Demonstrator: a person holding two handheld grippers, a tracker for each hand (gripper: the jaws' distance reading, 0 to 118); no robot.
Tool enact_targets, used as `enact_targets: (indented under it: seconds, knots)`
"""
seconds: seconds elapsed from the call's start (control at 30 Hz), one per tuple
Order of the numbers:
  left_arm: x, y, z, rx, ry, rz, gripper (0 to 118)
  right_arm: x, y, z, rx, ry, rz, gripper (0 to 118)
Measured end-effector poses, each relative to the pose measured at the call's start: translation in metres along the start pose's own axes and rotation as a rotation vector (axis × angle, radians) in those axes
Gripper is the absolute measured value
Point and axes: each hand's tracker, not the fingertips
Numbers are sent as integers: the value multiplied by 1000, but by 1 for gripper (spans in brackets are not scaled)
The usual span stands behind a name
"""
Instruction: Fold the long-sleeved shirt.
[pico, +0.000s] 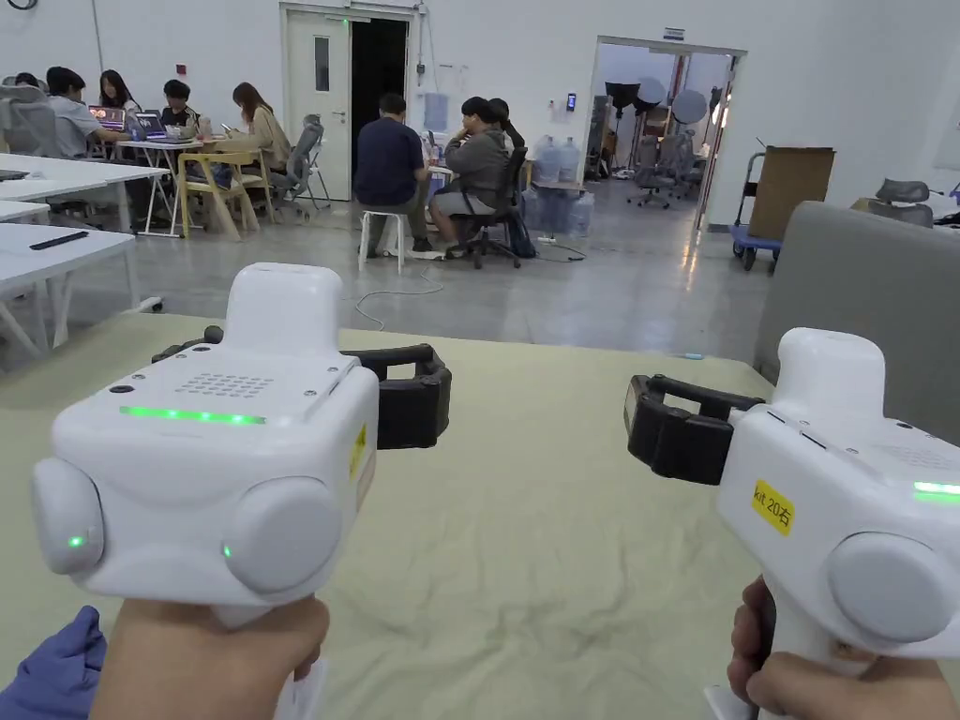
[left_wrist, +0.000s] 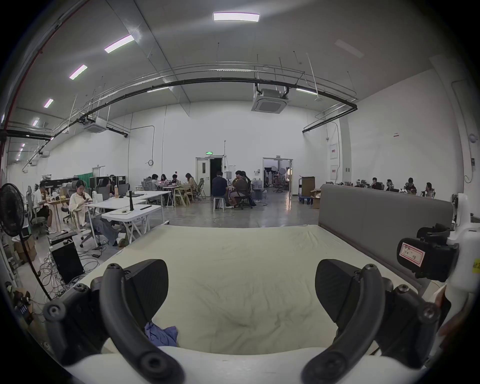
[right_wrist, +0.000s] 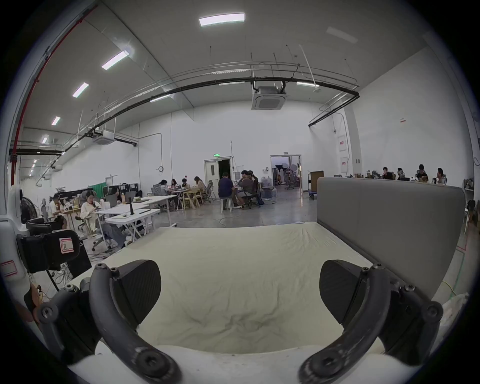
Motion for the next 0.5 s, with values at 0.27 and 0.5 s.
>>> enact_targets:
  seconds: [0.27, 0.5]
  knots:
    - [-2, 2, 2, 9, 3, 11, 113, -1, 2, 1, 8, -2, 7, 118]
    - [-3, 2, 3, 12, 0, 21, 113, -1, 1, 2, 5, -3, 4, 118]
